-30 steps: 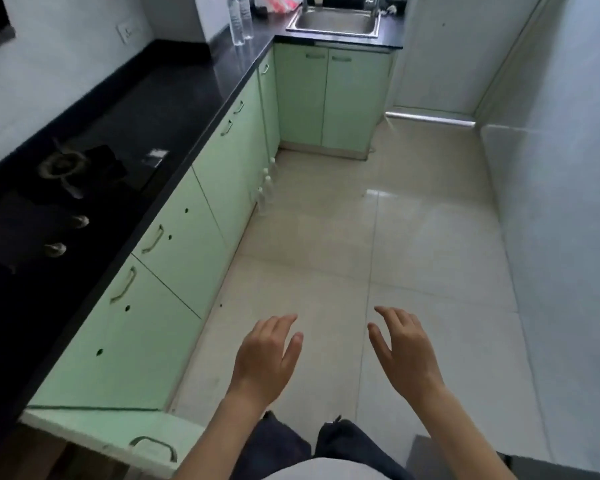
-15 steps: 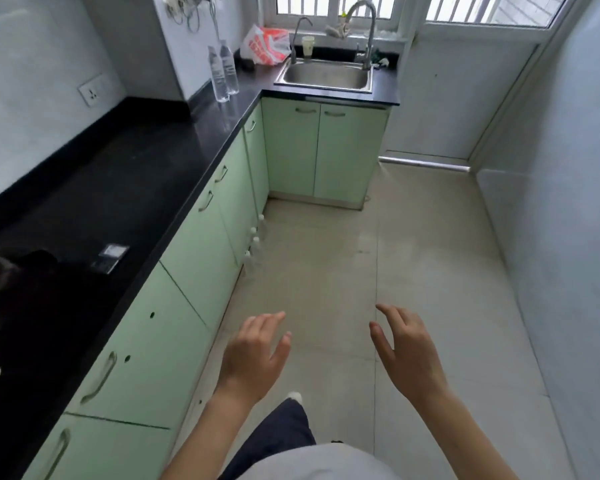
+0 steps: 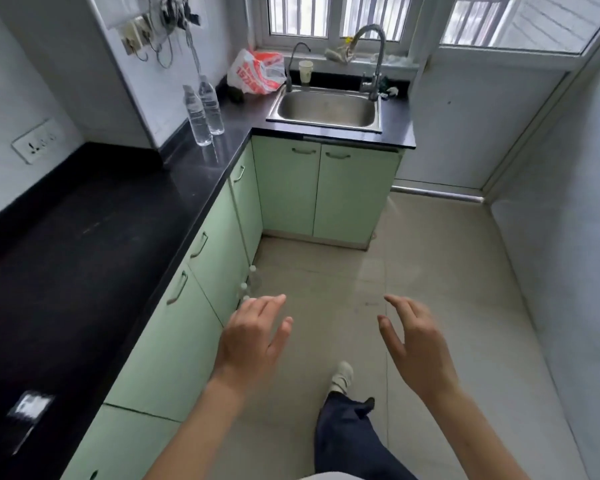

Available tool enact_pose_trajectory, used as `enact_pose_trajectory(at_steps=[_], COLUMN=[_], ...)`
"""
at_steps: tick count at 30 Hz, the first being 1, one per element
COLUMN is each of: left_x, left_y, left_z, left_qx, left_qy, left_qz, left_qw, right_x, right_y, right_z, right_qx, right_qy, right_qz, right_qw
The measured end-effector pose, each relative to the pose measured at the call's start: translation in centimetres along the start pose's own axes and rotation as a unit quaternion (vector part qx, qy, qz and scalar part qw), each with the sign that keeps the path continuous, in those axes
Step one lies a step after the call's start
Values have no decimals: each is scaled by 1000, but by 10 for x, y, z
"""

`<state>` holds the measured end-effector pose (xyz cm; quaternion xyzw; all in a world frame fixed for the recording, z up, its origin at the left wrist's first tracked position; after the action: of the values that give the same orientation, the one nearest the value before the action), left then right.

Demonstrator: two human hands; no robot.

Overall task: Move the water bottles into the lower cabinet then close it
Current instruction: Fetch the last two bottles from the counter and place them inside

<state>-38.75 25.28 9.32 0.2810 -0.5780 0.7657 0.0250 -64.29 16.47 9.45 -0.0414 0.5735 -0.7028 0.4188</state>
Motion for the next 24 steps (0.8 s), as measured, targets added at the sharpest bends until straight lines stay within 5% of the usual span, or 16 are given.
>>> enact_pose_trajectory(at_steps=[7, 16, 24], left_x=[3, 3, -71], left_y=[52, 55, 117], left_z=[137, 341, 458], left_qx=[-13, 58, -22], left_qy=[-86, -127, -199], left_qz=[22, 14, 38], left_qw=[996, 990, 979], right_x=[88, 135, 160], right_y=[46, 77, 185], right_z=[166, 390, 517], right_qx=[-81, -84, -179], right_qy=[-58, -162, -185], right_qz=[16, 42, 14], right_qw=[995, 982, 966])
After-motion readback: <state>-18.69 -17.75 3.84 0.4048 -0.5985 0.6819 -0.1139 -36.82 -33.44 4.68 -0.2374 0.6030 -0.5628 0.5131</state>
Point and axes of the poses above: each hand's wrist, its own z-axis towards the middle knuckle, its own y-axis out of the palm, x = y × z, the point moved 2 cm from there along z, towards the middle knuckle, and after that the axes turned 15 degrees about -y, right-handed, at the moved point
